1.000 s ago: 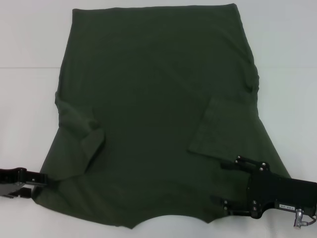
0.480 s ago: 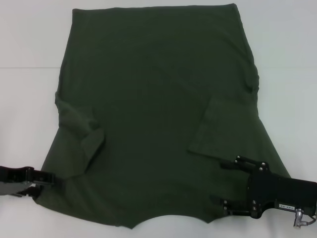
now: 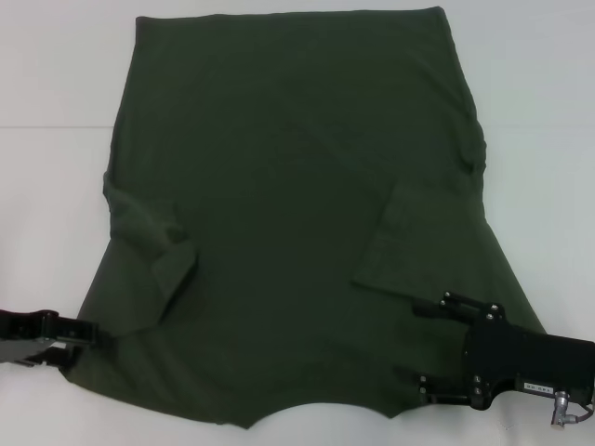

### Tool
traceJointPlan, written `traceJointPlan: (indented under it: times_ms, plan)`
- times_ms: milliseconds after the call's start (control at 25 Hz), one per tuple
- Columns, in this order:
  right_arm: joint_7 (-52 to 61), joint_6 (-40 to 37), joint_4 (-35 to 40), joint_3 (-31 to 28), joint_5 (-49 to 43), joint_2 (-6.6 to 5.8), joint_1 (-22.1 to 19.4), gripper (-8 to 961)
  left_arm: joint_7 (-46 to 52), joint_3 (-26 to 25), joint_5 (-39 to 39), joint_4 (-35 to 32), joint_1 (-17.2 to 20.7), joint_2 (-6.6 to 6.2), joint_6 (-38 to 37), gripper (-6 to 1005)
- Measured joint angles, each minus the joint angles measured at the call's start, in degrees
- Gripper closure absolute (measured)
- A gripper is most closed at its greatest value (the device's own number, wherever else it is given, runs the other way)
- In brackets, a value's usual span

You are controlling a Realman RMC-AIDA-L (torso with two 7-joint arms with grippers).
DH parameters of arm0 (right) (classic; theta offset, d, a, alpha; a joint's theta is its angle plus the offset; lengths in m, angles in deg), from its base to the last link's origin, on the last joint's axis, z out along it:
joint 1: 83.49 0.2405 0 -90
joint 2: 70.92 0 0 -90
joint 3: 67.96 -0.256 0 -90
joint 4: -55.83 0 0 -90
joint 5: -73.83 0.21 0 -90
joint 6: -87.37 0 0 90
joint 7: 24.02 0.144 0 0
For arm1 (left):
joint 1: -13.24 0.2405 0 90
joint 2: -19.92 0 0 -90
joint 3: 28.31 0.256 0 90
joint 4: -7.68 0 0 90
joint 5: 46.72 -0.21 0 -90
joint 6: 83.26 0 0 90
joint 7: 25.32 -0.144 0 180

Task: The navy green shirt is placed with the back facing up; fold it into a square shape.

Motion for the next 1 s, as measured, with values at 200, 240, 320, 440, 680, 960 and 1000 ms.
traceJointPlan:
  times_ms: [200, 240, 320, 440, 680, 960, 1000]
  plan:
    - [0.0, 0.0, 0.0, 0.0, 0.0, -0.01, 0.0, 49, 0.1, 0.1, -0.6, 0.0, 0.1, -0.34, 0.3, 184]
    - [0.0, 0.0, 0.0, 0.0, 0.0, 0.00, 0.0, 49, 0.2, 0.1, -1.0, 0.0, 0.1, -0.35, 0.5, 184]
    - [0.0, -0.1, 0.0, 0.0, 0.0, -0.02, 0.0, 48, 0.3, 0.0, -1.4, 0.0, 0.1, -0.36, 0.7, 184]
    - [0.0, -0.1, 0.0, 0.0, 0.0, -0.08, 0.0, 48, 0.3, 0.0, -1.4, 0.0, 0.1, -0.36, 0.8, 185]
    - [0.0, -0.1, 0.0, 0.0, 0.0, -0.09, 0.1, 49, 0.3, 0.1, -1.4, 0.2, 0.1, -0.22, 1.3, 185]
    - [0.0, -0.1, 0.0, 0.0, 0.0, -0.09, 0.1, 48, 0.3, 0.1, -1.9, 0.4, 0.0, -0.01, 1.5, 186]
    - [0.0, -0.1, 0.0, 0.0, 0.0, -0.09, 0.1, 48, 0.3, 0.1, -1.9, 0.4, 0.0, -0.01, 1.5, 186]
